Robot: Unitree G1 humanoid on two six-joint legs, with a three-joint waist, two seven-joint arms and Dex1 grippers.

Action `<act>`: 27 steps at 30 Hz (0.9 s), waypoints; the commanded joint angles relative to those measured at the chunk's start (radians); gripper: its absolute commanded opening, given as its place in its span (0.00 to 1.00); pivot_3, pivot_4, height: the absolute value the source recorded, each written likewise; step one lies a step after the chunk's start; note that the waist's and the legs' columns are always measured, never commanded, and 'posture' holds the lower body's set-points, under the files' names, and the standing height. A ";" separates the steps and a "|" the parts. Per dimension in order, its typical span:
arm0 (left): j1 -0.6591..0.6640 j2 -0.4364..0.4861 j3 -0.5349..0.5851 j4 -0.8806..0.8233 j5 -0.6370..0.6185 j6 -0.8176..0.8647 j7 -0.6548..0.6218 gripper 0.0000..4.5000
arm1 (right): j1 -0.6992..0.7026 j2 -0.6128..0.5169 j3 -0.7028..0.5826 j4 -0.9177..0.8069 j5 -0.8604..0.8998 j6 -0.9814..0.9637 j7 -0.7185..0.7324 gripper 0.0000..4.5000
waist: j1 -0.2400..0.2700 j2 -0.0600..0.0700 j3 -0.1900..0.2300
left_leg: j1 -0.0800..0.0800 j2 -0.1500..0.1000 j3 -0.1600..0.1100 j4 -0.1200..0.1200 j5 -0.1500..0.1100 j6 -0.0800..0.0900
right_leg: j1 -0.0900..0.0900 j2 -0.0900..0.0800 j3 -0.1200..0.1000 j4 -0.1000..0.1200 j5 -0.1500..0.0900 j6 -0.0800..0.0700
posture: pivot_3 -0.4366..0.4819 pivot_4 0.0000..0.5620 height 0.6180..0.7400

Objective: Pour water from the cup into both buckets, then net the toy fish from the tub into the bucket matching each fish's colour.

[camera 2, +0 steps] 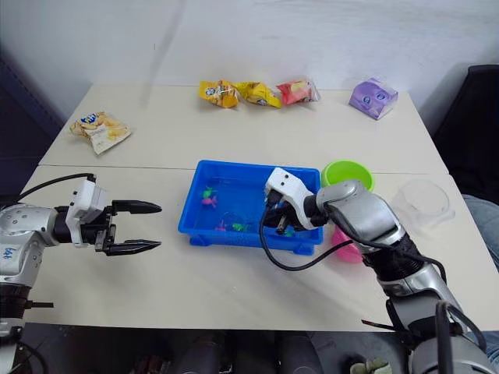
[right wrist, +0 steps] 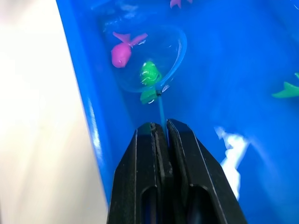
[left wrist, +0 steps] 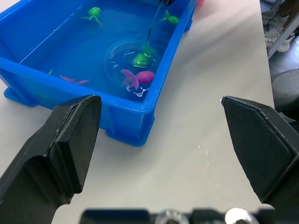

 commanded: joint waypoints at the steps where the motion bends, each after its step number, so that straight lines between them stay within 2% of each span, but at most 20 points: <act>1: -0.017 -0.012 0.019 -0.012 -0.019 -0.011 -0.006 0.99 | 0.020 0.033 -0.077 -0.033 0.075 0.060 -0.018 0.00 | 0.000 0.000 0.000 | 0.000 0.000 0.000 0.000 0.000 0.000 | 0.000 0.000 0.000 0.000 0.000 0.000 | 0.48 0.27 1.00; 7: -0.071 -0.027 0.014 -0.022 -0.028 -0.001 -0.011 0.99 | 0.045 0.058 -0.128 -0.080 0.124 0.090 -0.070 0.00 | -0.001 0.000 0.000 | 0.000 0.000 0.000 0.000 0.000 0.000 | 0.000 0.000 0.000 0.000 0.000 0.000 | 0.48 0.27 1.00; 14: -0.122 -0.041 -0.020 -0.048 -0.024 0.010 -0.030 0.99 | 0.059 0.037 -0.260 -0.161 0.192 0.100 -0.123 0.00 | 0.001 0.000 0.000 | 0.000 0.000 0.000 0.000 0.000 0.000 | 0.000 0.000 0.000 0.000 0.000 0.000 | 0.48 0.27 1.00; 20: -0.169 -0.059 -0.041 -0.052 -0.030 0.015 -0.035 0.99 | 0.111 -0.027 -0.420 -0.251 0.309 0.180 -0.135 0.00 | 0.002 0.000 0.000 | -0.001 0.000 0.000 0.000 0.000 0.000 | 0.000 0.000 0.000 0.000 0.000 0.000 | 0.48 0.27 1.00; 23: -0.205 -0.086 -0.058 -0.059 -0.065 0.115 -0.024 0.99 | 0.179 -0.104 -0.529 -0.320 0.363 0.199 -0.124 0.00 | 0.004 0.000 0.000 | -0.001 0.000 0.000 0.000 0.000 0.000 | 0.000 0.000 0.000 0.000 0.000 0.000 | 0.48 0.27 1.00; 27: -0.252 -0.149 -0.070 -0.069 -0.086 0.154 0.001 0.99 | 0.278 -0.166 -0.702 -0.411 0.439 0.246 -0.147 0.00 | 0.008 0.000 0.000 | -0.001 0.000 0.000 0.000 -0.001 0.001 | 0.001 0.000 0.000 -0.001 0.000 0.001 | 0.48 0.27 1.00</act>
